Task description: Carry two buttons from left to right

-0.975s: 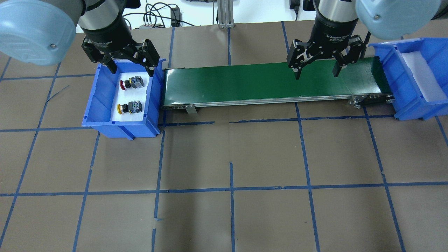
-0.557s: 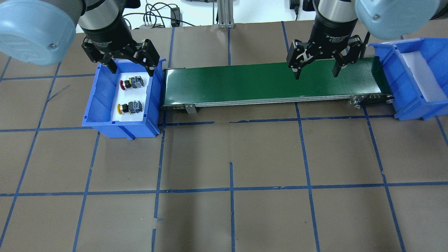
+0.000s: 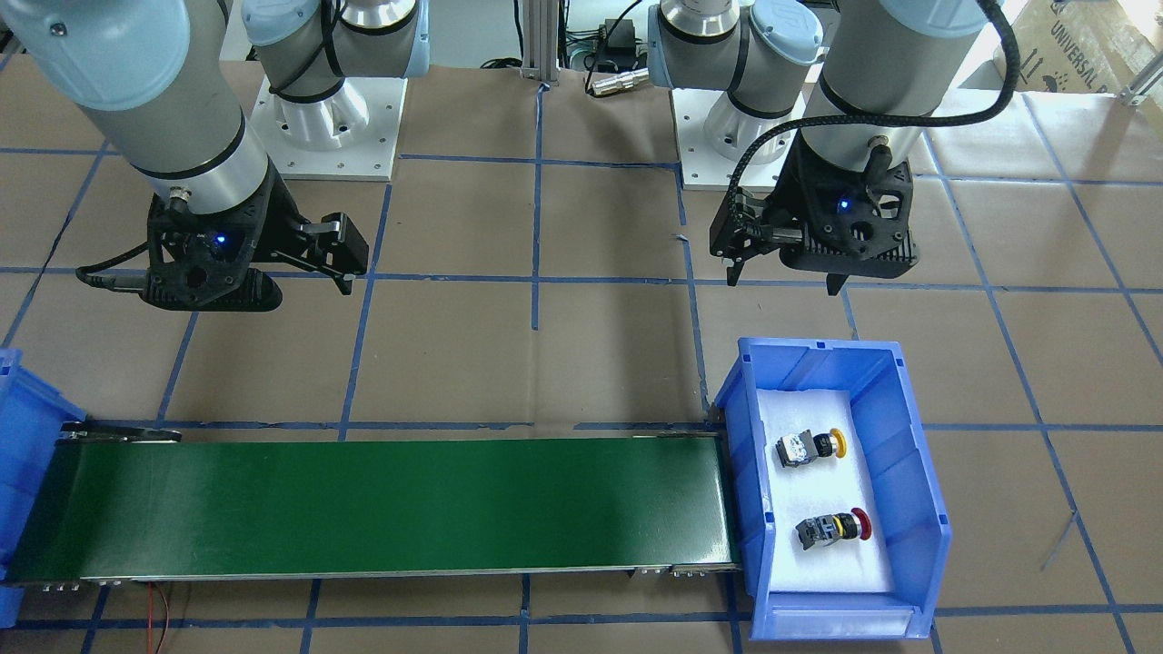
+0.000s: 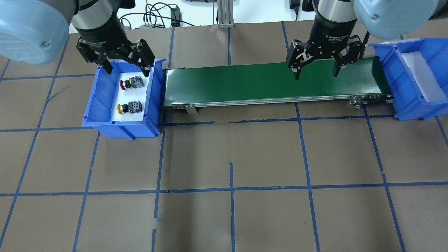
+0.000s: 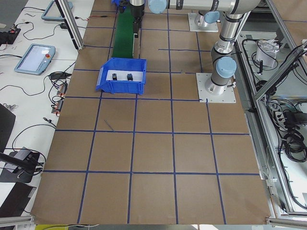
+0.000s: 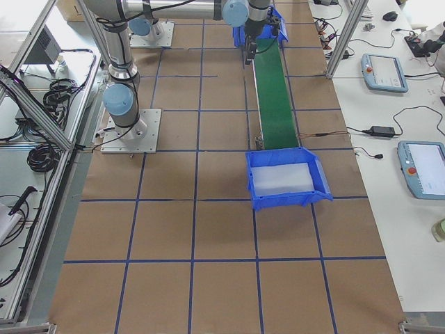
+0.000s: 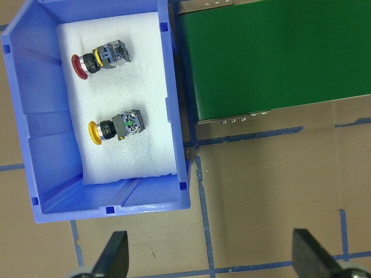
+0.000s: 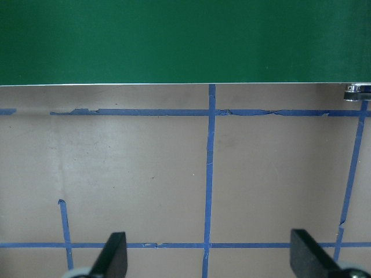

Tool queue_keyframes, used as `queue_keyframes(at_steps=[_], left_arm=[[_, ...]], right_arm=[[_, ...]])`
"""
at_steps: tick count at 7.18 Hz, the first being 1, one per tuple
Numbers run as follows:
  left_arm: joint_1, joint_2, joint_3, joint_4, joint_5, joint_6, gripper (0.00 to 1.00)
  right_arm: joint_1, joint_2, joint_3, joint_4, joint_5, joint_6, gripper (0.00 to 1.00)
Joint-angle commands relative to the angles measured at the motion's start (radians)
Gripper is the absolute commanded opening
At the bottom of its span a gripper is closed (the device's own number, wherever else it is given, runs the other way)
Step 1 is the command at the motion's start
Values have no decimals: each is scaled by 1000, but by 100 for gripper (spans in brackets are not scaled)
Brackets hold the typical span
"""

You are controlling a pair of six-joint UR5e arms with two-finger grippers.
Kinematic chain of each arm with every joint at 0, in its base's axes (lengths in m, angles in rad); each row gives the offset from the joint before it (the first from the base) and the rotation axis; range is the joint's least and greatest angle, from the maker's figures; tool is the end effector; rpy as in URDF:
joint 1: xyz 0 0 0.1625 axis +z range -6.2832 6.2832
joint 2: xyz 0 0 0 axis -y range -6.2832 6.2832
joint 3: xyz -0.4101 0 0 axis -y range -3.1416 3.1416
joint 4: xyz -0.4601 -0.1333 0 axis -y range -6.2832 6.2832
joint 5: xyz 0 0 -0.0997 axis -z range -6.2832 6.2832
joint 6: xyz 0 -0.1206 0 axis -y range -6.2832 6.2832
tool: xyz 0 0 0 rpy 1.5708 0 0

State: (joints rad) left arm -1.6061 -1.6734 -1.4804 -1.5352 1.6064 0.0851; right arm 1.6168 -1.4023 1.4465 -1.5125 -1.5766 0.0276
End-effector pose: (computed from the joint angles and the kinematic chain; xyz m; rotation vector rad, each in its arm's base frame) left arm -0.1503 -0.5996 0.4467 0.1862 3.0996 -0.0349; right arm 0.1608 -0.6085 0.4163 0.0292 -3.1278 -0.1600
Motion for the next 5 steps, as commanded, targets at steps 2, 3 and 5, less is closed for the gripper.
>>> queue_keyframes(at_steps=[2, 3, 5], left_arm=[[41, -8, 24, -29, 0, 10, 100], [114, -20, 28, -49, -11, 127, 100], [195, -35, 0, -25, -11, 411, 100]], right_arm=[[0, 0, 0, 0, 0, 0, 100], [0, -1, 0, 0, 0, 0, 100], [0, -1, 0, 0, 1, 2, 100]])
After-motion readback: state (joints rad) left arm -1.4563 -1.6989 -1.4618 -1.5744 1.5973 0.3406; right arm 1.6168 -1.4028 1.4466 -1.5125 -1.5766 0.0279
